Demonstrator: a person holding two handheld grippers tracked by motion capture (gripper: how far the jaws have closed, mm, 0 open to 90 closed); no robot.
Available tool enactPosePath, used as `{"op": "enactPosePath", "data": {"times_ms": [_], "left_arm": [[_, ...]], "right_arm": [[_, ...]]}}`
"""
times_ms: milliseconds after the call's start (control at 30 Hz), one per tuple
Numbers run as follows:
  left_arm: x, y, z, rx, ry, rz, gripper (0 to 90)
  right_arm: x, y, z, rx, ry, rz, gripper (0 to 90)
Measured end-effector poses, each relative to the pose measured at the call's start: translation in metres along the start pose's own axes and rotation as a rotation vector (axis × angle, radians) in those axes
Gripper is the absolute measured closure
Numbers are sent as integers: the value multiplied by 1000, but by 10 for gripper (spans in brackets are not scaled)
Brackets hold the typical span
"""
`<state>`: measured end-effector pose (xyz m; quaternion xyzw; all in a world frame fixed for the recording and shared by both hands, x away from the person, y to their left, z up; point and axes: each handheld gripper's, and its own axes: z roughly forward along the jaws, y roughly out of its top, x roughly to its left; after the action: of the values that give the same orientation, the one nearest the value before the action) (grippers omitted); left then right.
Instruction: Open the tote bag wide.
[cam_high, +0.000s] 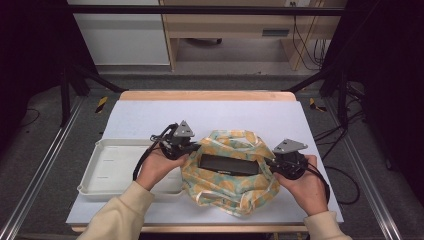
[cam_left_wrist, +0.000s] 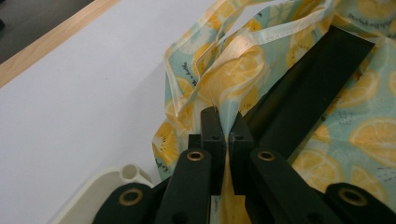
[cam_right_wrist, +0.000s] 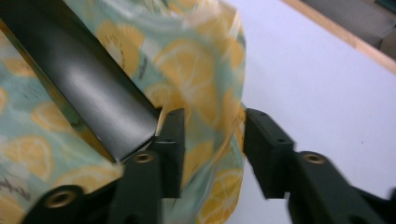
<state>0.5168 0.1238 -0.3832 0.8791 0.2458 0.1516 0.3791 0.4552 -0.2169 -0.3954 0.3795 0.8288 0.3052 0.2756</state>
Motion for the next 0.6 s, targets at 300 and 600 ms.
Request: {"op": "enactPosePath", "data": {"times_ms": [300, 600], "left_arm": [[-1, 0, -1, -6, 2, -6, 891], [2, 4, 8, 16, 16, 10, 891]], "right_arm": [[2, 11, 6, -29, 16, 24, 291], [-2, 5, 19, -69, 2, 33, 833]]}}
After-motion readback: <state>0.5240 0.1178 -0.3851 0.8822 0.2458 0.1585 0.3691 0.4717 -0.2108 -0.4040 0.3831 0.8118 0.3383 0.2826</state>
